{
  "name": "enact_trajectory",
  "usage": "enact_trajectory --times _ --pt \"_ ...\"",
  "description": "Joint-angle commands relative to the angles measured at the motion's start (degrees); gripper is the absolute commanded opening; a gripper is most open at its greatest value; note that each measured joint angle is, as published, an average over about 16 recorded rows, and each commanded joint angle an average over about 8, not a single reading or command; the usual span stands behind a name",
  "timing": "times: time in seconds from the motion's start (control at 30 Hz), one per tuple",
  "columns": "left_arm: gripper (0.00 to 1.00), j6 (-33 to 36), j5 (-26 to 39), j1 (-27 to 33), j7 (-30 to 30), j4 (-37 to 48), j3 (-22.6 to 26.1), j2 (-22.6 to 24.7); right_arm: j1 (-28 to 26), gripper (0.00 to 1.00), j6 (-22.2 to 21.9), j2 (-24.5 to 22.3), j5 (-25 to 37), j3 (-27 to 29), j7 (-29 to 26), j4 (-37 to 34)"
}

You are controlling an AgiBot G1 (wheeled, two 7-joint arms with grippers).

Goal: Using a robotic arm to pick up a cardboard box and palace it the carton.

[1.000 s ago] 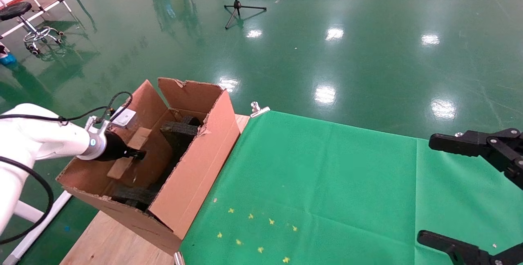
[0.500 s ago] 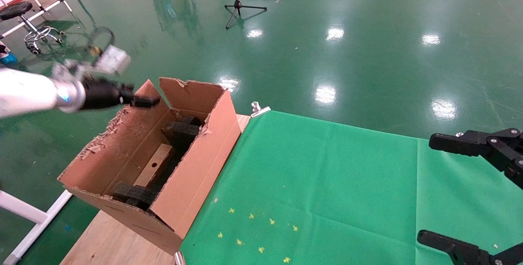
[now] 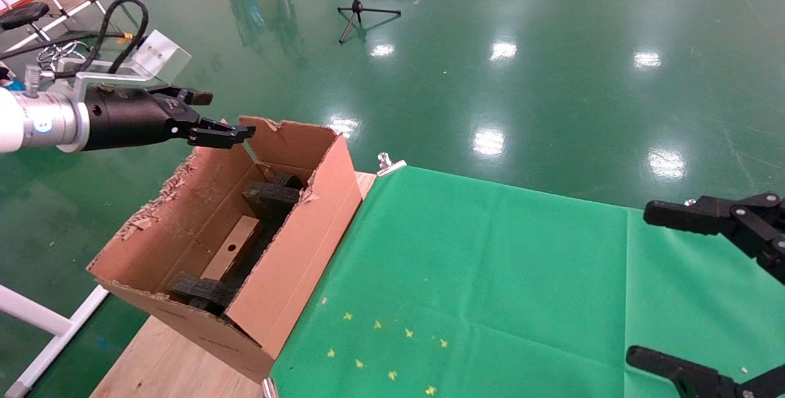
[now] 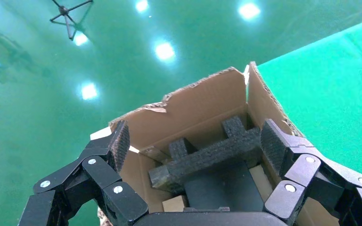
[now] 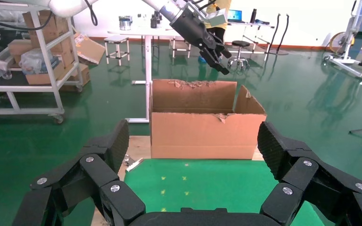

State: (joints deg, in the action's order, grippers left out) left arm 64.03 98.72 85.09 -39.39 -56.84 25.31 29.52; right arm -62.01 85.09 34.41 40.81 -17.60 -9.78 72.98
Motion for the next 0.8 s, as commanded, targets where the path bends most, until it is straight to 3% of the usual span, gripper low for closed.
enact_trajectory --times 0.03,0.8 --pt "1.00 -0.12 0.30 0.06 0.02 0.35 0.07 0.07 0.00 1.00 0.00 0.00 0.00 0.00 0.00 0.00" --pt "1.00 6.91 -18.32 -7.57 9.38 -5.06 -2.99 1.88 -0.02 1.00 0.00 -0.01 -0.04 -0.05 0.03 -0.03"
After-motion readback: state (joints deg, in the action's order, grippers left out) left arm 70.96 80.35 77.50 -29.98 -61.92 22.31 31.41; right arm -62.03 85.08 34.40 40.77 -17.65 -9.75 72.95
